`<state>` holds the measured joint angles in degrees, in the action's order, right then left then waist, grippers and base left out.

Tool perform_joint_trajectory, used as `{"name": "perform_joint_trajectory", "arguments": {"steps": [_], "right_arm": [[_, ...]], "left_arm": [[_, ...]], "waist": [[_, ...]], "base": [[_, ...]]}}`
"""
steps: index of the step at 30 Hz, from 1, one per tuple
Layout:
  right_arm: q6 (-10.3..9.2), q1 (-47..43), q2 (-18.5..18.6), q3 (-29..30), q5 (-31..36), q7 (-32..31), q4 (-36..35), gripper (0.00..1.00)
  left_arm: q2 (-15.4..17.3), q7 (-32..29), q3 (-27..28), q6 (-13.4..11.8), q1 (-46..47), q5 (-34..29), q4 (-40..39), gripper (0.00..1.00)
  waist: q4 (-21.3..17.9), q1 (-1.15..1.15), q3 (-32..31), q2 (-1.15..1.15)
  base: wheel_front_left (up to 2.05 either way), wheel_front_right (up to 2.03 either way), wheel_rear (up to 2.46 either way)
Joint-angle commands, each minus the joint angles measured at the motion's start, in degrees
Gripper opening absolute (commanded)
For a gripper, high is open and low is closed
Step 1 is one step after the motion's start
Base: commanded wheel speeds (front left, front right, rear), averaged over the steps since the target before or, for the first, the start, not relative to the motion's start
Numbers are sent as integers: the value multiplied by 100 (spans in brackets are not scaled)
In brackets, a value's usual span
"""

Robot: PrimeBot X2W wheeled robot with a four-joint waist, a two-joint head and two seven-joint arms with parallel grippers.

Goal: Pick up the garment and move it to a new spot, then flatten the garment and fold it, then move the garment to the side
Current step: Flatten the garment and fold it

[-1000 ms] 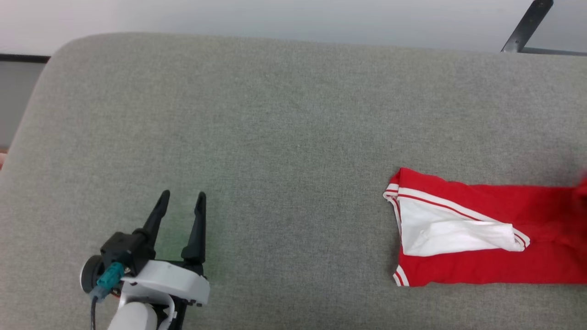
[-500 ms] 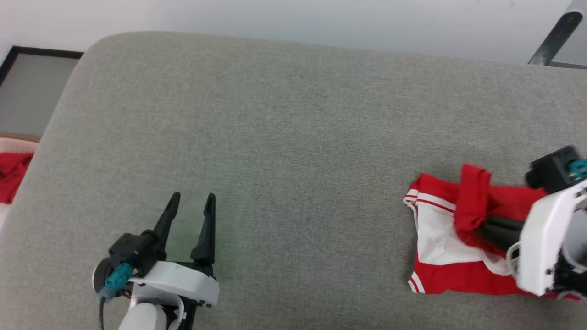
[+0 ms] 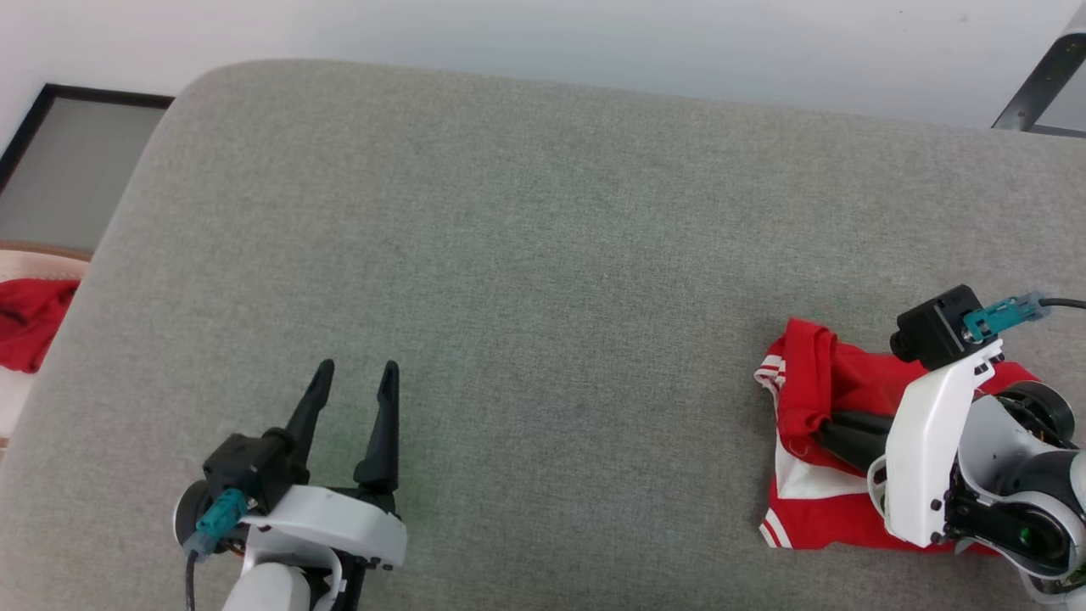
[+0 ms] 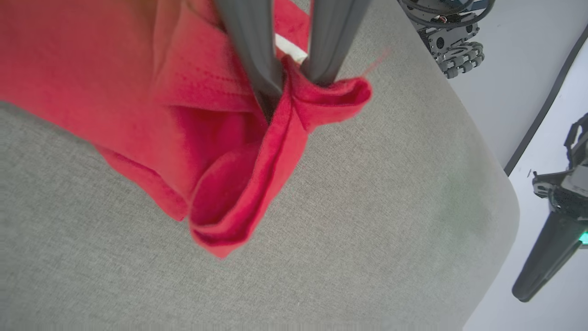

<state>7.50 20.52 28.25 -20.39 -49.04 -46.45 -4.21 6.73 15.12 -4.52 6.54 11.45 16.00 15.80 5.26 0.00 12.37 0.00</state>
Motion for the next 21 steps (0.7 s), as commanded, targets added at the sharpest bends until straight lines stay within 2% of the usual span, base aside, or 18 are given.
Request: {"name": "perform_joint_trajectory", "arguments": {"steps": [1,4,6,7,8,9,16,21], "right_arm": [[-2,54,-23,-3,23,64,24,0],[-2,125,-56,-142,14,207,150,0],[-2,153,-73,-190,30,353,222,33],[-2,163,-79,-247,42,410,256,41],[-2,175,-86,-289,35,474,293,73],[-2,190,-88,-310,10,542,328,100],[-3,225,183,-347,-132,1106,444,100],[-3,143,605,-316,45,1784,600,100]], "left_arm": [[-12,0,19,14,-47,-58,16,100],[-9,0,40,37,-67,-75,38,100],[-3,0,53,44,-68,-84,52,100],[4,0,61,49,-66,-85,55,100],[13,0,67,54,-65,-78,59,100],[23,0,71,55,-74,-79,66,100],[137,0,94,76,-110,-80,119,100],[219,0,81,89,-130,-47,175,100]], "waist": [[-20,0,-21,0],[-75,0,-67,0],[-116,0,-96,0],[-141,0,-113,0],[-167,0,-136,0],[-193,0,-164,0],[-408,0,-384,0],[-557,0,-557,0]], "base": [[0,0,0],[0,0,0],[0,0,0],[0,0,0],[0,0,0],[0,0,0],[0,0,0],[0,0,0]]}}
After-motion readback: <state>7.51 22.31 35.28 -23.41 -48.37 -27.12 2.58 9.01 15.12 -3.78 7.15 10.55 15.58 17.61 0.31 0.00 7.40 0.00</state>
